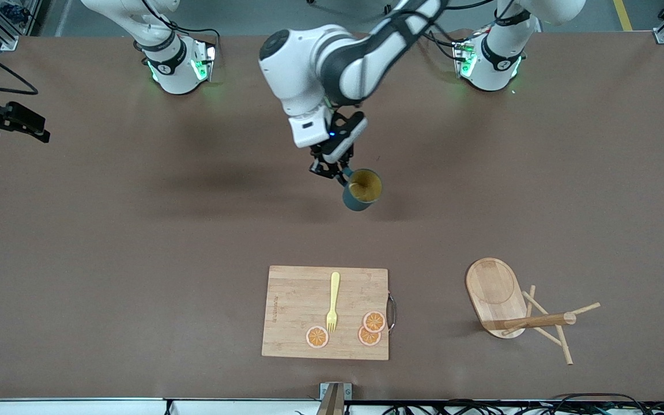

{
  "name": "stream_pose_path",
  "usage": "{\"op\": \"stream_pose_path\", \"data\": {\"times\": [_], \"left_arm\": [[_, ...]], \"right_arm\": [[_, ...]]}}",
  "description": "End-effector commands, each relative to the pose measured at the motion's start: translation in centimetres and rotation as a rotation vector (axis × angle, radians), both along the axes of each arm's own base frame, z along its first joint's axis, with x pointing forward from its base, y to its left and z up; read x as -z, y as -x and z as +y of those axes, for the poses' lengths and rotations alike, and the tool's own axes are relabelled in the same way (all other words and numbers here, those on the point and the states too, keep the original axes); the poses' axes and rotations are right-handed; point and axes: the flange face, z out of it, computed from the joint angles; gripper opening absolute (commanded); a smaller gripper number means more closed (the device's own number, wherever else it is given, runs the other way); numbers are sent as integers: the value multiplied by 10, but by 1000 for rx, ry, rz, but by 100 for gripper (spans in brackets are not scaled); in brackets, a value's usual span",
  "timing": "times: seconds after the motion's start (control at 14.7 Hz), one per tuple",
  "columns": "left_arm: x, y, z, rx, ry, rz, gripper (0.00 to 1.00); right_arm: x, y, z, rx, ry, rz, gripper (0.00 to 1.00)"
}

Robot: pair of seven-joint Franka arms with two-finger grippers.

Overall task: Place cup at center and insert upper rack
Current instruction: 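Lift the mug with the left gripper and carry it to the wooden rack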

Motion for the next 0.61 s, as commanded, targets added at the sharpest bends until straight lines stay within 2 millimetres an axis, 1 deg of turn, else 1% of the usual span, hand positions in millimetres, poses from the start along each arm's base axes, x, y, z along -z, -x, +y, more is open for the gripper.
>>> {"op": "stream_pose_path", "data": {"times": [0.0,0.07,0.14,0.2,0.34,0.41,0.54], "left_arm": [[-39,-33,45,-20,89,94,0],[-61,-52,63,-59,167,122,0],[-71,-74,86,-111,240,163,0],[-83,-91,105,-127,289,176,0],[-97,-124,145,-123,388,204,0],[-106,-144,172,-129,472,211,0],[-110,-174,218,-150,587,230,0]], "right_arm": [[-5,12,-4,9,-19,-12,100],[-7,12,-3,7,-19,-17,100],[-8,12,-4,9,-20,-18,100],[-11,12,-2,9,-20,-24,100],[-22,13,6,0,-18,-29,100],[-25,13,8,-2,-17,-30,100],[-25,15,7,0,-18,-18,100]]}}
